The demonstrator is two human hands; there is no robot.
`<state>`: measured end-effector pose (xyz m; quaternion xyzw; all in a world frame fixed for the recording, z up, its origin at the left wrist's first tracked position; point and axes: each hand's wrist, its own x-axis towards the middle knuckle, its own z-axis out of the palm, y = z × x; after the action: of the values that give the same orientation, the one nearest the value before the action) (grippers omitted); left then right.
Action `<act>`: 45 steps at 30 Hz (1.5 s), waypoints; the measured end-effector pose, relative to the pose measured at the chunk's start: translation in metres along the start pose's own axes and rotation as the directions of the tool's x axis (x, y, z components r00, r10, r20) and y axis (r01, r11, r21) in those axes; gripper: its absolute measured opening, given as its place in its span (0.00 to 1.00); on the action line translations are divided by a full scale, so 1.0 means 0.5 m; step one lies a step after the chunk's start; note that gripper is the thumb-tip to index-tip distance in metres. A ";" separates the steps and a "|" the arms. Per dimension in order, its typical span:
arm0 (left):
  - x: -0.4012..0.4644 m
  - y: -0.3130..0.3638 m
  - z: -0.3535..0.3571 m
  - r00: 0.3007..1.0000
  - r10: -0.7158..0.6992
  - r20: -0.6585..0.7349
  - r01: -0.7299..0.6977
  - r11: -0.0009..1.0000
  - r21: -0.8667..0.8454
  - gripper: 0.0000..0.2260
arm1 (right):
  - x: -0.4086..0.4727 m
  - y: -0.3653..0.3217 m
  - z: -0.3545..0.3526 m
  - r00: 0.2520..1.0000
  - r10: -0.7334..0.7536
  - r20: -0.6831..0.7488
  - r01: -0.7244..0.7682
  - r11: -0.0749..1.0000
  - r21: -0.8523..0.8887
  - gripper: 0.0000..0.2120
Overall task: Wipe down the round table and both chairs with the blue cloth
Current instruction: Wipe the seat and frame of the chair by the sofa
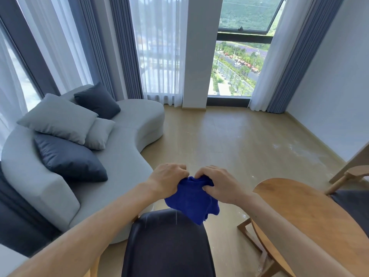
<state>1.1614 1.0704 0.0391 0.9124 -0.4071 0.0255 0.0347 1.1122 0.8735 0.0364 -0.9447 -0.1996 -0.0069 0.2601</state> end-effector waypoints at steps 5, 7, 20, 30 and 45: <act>-0.006 -0.004 0.001 0.999 -0.008 -0.036 0.004 0.991 -0.131 0.08 | 0.001 0.004 -0.002 0.999 0.018 -0.050 -0.018 1.000 0.010 0.16; -0.007 -0.004 0.002 0.999 -0.005 -0.045 -0.003 0.984 -0.176 0.09 | 0.002 0.004 -0.001 0.997 0.045 -0.066 -0.044 0.999 0.019 0.16; -0.014 -0.001 0.012 0.988 0.004 -0.157 -0.076 0.888 -0.454 0.05 | 0.012 0.012 0.017 0.991 -0.060 -0.120 0.058 0.998 -0.025 0.07; -0.012 0.010 0.005 0.987 -0.049 -0.152 -0.044 0.829 -0.557 0.14 | 0.018 0.023 0.004 0.997 -0.080 0.022 0.078 0.993 0.089 0.09; -0.036 -0.006 0.089 0.973 -0.224 0.054 0.186 0.623 -0.760 0.11 | -0.053 0.051 0.166 0.961 0.196 0.194 -0.276 0.669 0.690 0.33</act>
<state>1.1526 1.0819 -0.0065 0.8529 -0.2727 -0.1306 0.4256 1.0901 0.8845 -0.0509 -0.7875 -0.0760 0.1532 0.5921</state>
